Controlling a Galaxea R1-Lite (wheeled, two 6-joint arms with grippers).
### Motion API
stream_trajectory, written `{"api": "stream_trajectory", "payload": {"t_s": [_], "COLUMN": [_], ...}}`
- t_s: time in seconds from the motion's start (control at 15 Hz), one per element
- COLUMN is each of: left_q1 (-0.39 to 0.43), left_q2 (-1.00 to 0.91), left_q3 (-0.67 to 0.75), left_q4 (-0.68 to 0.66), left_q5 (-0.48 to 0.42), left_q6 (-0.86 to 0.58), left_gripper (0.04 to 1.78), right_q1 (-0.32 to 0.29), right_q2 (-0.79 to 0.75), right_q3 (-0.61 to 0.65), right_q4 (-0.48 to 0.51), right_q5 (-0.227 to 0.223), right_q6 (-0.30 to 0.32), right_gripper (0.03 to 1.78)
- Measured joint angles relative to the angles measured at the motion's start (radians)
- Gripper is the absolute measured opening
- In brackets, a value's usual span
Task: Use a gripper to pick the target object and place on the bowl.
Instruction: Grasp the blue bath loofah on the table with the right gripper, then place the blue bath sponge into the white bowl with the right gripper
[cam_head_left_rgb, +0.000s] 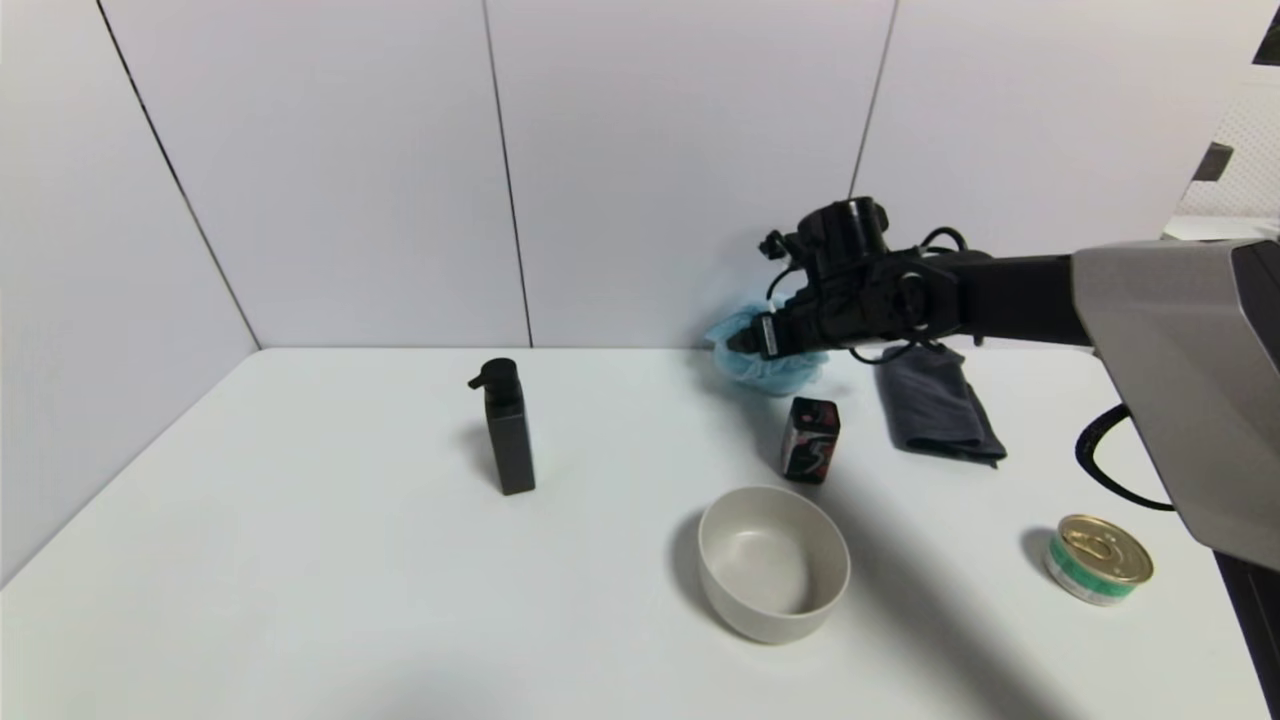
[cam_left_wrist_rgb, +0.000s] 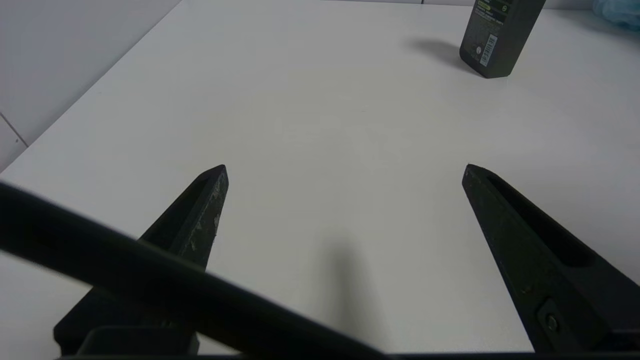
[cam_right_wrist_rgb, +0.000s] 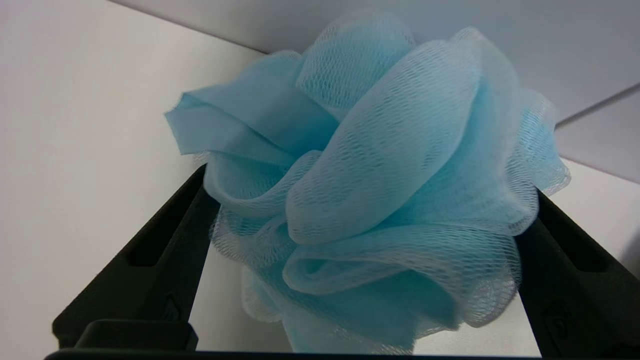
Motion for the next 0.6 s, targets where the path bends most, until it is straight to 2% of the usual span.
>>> {"api": "stream_trajectory", "payload": {"t_s": [0.27,0.33,0.47,0.6], "left_q1": [0.000,0.000,0.000,0.000], "left_q2": [0.000,0.000,0.000,0.000], "left_q3": [0.000,0.000,0.000,0.000], "left_q4": [0.000,0.000,0.000,0.000], "left_q5": [0.000,0.000,0.000,0.000], "left_q6": [0.000,0.000,0.000,0.000], "left_gripper": [1.69,1.69,1.69,1.69], "right_q1": [-0.001,-0.003,-0.005,-0.003], "right_q2": [0.031,0.035,0.045,0.050], "right_q3": [0.000,0.000,-0.001,-0.002], "right_q4": [0.004,0.002,-0.002,0.000], "right_q5": [-0.009,-0.010,-0.011,-0.010], "right_q6": [0.001,0.000,-0.001,0.000], "right_gripper": [1.71,1.64,1.30,1.05]}}
